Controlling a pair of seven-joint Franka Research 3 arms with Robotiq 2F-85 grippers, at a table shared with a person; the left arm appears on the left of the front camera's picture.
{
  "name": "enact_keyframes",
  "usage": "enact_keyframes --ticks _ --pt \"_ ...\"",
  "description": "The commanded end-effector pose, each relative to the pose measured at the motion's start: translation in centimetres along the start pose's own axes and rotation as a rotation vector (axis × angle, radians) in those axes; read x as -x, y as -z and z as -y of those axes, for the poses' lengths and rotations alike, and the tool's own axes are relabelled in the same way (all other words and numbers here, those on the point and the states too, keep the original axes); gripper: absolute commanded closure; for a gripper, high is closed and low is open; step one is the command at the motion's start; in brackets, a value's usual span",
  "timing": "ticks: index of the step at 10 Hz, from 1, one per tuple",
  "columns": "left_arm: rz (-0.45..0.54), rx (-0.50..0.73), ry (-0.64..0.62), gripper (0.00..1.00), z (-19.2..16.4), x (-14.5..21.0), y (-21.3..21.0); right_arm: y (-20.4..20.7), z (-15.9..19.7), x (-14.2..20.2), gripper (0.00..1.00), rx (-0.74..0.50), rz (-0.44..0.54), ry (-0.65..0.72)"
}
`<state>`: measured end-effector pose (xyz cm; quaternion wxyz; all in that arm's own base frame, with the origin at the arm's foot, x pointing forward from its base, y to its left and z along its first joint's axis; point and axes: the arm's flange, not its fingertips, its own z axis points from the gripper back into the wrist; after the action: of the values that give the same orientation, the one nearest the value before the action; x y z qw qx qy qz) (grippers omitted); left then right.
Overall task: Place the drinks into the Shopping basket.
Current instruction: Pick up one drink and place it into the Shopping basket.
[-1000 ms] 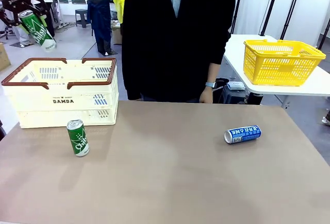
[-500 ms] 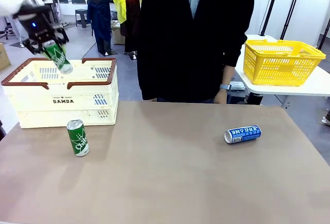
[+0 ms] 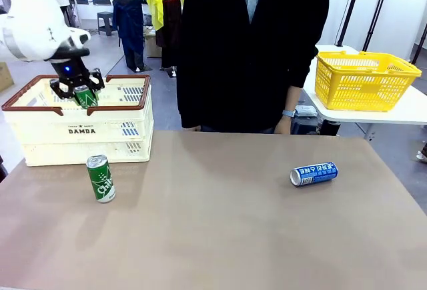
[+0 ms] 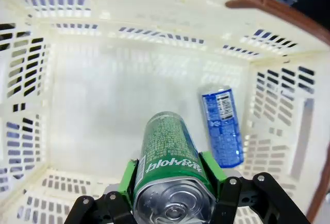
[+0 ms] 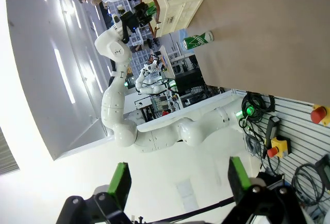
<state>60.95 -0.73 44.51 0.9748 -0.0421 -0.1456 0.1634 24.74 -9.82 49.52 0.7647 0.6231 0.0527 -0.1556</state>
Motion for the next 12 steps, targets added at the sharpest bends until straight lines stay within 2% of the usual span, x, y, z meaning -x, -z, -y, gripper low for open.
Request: enact_keyframes --ticks 1,5,6,7,8,12 --pt "0.000 -0.068 0.072 1.00 0.7 -1.1 1.0 -0.4 0.0 0.1 0.00 0.009 -0.007 -0.022" --pt "-0.040 -0.101 0.094 1.00 0.7 -0.4 3.1 -0.4 0.0 0.1 0.00 0.009 -0.007 -0.022" --pt "-0.048 -0.099 0.094 0.66 0.7 -0.5 3.3 -0.4 0.0 0.1 0.00 0.009 -0.007 -0.022" --pt "-0.046 -0.087 0.099 0.08 0.7 -0.5 3.3 -0.4 0.0 0.1 0.00 0.009 -0.007 -0.022" --pt "-0.039 -0.082 0.098 0.00 0.7 -0.6 3.3 -0.4 0.0 0.1 0.00 0.009 -0.007 -0.022" --pt "-0.038 -0.067 0.095 0.00 0.4 -0.8 2.9 -0.4 0.0 0.1 0.00 0.009 -0.007 -0.022"
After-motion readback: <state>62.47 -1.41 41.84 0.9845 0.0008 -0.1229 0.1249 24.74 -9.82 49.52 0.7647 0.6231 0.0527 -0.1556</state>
